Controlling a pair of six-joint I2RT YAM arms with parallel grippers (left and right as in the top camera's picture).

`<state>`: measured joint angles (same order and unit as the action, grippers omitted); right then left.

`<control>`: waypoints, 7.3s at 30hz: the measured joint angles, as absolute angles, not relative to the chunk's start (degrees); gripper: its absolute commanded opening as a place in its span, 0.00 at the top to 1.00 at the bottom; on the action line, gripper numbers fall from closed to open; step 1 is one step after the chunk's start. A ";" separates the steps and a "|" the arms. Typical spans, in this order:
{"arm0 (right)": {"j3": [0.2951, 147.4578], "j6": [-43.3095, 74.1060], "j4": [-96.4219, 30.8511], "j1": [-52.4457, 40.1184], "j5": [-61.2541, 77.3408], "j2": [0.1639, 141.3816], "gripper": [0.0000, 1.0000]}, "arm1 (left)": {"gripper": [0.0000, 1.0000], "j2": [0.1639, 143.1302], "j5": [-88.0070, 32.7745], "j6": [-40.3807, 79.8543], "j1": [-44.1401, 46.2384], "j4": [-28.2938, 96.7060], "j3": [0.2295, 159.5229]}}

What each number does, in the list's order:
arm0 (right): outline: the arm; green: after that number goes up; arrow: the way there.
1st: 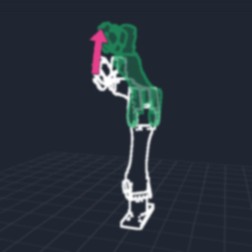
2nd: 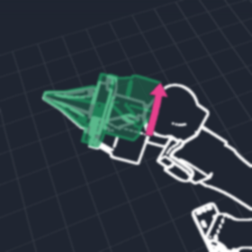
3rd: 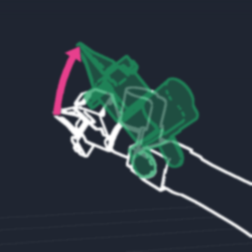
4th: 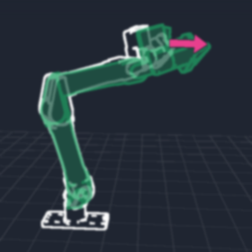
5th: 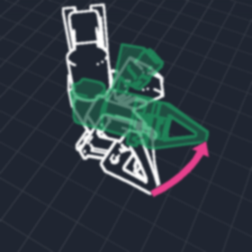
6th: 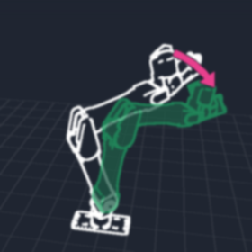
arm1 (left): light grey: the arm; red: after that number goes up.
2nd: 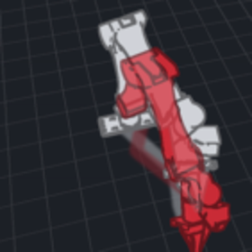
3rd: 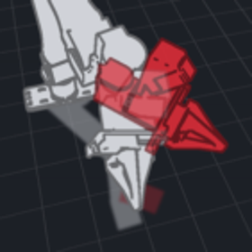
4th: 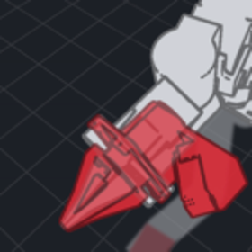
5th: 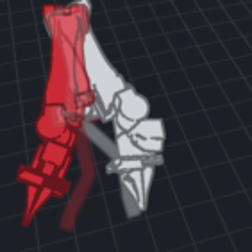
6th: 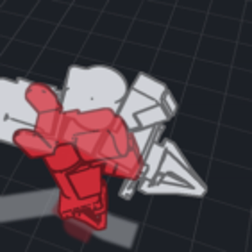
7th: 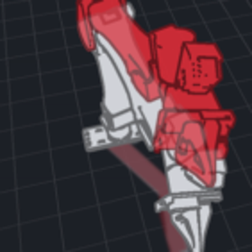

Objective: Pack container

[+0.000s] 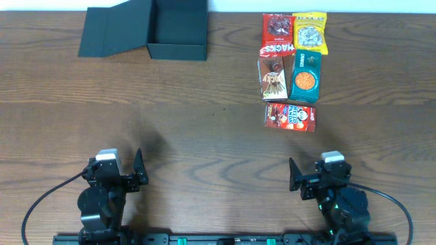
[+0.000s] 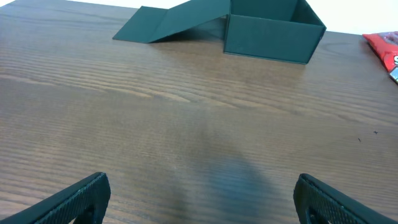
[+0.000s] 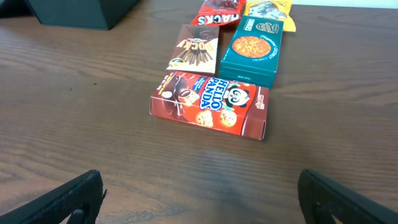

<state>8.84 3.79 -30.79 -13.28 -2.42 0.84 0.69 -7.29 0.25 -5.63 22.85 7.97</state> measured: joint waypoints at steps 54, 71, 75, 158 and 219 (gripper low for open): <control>8.84 3.79 -30.81 -13.28 -2.42 0.84 0.01 | 0.05 0.69 -13.21 8.01 -5.63 22.26 7.92; 8.80 3.77 -30.76 -13.13 -2.57 0.67 0.01 | 0.05 23.90 -16.78 15.49 -5.02 -18.83 6.50; 8.80 3.77 -30.72 -13.13 -2.59 0.67 0.01 | 0.05 40.71 -16.82 15.64 -2.28 -23.57 10.94; 8.80 3.77 -30.70 -13.08 -2.59 0.67 0.01 | 0.25 129.40 -11.64 63.40 6.28 12.27 96.92; 8.80 3.77 -30.70 -13.08 -2.59 0.67 0.01 | 0.94 120.22 -5.96 9.74 14.06 65.36 105.30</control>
<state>8.80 3.77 -30.70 -13.08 -2.59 0.67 120.22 -5.96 9.74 14.06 65.36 105.30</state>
